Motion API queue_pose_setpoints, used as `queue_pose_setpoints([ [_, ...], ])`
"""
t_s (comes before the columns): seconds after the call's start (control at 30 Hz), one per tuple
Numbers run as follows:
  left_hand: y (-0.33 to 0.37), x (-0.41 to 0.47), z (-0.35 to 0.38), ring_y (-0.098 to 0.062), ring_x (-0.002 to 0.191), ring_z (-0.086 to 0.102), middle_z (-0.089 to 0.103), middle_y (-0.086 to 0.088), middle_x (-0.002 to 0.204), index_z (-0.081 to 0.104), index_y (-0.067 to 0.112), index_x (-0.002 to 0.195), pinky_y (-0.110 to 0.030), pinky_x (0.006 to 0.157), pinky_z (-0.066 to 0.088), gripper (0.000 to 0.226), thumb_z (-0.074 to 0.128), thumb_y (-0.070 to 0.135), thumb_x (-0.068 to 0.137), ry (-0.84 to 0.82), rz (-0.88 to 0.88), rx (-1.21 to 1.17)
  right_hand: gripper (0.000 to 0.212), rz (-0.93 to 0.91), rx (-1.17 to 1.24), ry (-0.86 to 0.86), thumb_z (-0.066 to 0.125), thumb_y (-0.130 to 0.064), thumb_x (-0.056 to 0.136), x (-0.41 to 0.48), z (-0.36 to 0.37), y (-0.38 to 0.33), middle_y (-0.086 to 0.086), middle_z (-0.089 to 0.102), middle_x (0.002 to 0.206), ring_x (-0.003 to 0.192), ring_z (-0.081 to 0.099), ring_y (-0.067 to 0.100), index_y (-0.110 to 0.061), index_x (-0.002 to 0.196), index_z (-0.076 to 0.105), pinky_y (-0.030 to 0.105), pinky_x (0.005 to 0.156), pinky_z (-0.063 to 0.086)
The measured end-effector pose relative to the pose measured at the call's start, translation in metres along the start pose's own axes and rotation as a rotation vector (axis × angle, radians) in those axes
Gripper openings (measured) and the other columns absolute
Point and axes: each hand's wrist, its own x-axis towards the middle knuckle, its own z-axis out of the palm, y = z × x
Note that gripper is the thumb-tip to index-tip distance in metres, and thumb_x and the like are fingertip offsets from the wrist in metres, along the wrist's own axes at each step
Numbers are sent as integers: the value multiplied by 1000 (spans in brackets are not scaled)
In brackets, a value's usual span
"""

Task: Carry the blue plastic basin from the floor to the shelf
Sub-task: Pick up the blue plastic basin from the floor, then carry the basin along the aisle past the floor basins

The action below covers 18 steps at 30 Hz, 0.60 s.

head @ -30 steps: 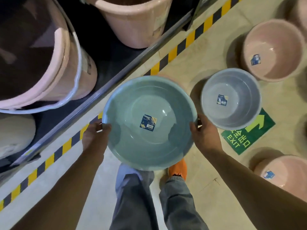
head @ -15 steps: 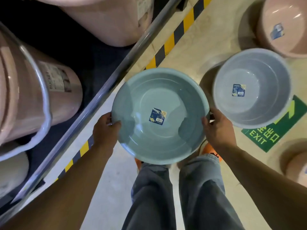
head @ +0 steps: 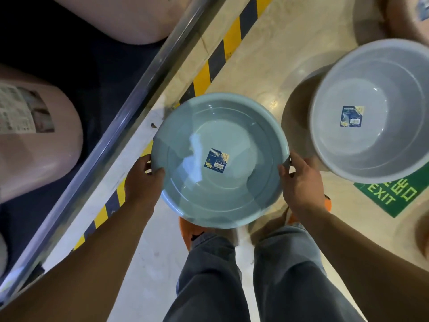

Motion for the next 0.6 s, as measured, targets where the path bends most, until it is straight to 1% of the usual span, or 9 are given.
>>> queue_pose_setpoints([
  [0.07, -1, 3, 7, -18, 94, 67, 71, 4, 115, 64, 26, 133, -29, 75, 53, 44, 65, 15, 91, -39, 7, -39, 26, 11, 1, -8, 54, -31, 105, 4, 4, 5, 1, 56, 113, 96, 64, 27, -28, 129, 63, 36, 86, 56],
  [0.13, -3, 6, 13, -23, 101, 69, 72, 3, 112, 64, 29, 133, -37, 84, 57, 43, 65, 16, 92, -86, 30, -58, 20, 10, 3, -5, 55, -27, 104, 9, 7, 10, 3, 66, 107, 90, 65, 26, -28, 122, 65, 41, 82, 59],
  [0.2, -3, 9, 16, -23, 100, 68, 72, 2, 110, 64, 29, 132, -33, 78, 56, 41, 66, 17, 93, -92, 27, -95, 17, 17, 10, -1, 56, -24, 103, 14, 9, 12, 4, 70, 103, 88, 65, 25, -27, 116, 66, 36, 75, 56],
  [0.27, -1, 9, 15, -23, 97, 68, 72, 2, 108, 64, 27, 134, -30, 73, 54, 41, 67, 18, 94, -95, -7, -119, 21, 39, 56, -15, 56, -22, 102, 16, 8, 11, 3, 70, 104, 90, 65, 24, -27, 119, 67, 32, 74, 51],
  [0.33, 4, 6, 10, -26, 95, 70, 73, 4, 100, 66, 25, 132, -36, 78, 58, 40, 69, 19, 92, -99, -37, -153, 24, 30, 76, -26, 55, -22, 101, 13, 2, 10, 2, 69, 104, 92, 65, 24, -29, 122, 66, 31, 74, 51],
  [0.43, 18, -7, -3, -25, 88, 68, 71, 12, 91, 69, 31, 121, -40, 78, 58, 34, 72, 18, 90, -77, -59, -184, 19, 0, 96, -20, 57, -23, 101, 3, -19, 4, 1, 67, 98, 84, 62, 19, -33, 113, 67, 25, 68, 44],
  [0.53, 43, -29, -21, -28, 87, 71, 76, 7, 94, 72, 50, 92, -42, 79, 60, 25, 74, 27, 81, -92, -53, -189, 13, -9, 217, -1, 57, -25, 101, -13, -50, -9, -3, 64, 93, 79, 59, 11, -36, 99, 64, 22, 67, 45],
  [0.57, 54, -37, -26, -27, 86, 73, 78, 4, 95, 72, 54, 91, -43, 77, 61, 26, 74, 33, 75, -92, -46, -194, 9, -12, 234, 14, 57, -27, 101, -17, -61, -13, -3, 63, 94, 80, 58, 13, -34, 100, 63, 24, 69, 45],
  [0.6, 65, -45, -31, -26, 82, 73, 79, 2, 96, 72, 53, 96, -43, 73, 60, 29, 73, 37, 71, -85, -34, -196, 6, -15, 237, 32, 56, -29, 101, -22, -72, -17, -1, 62, 96, 82, 57, 16, -32, 102, 61, 26, 72, 44],
])
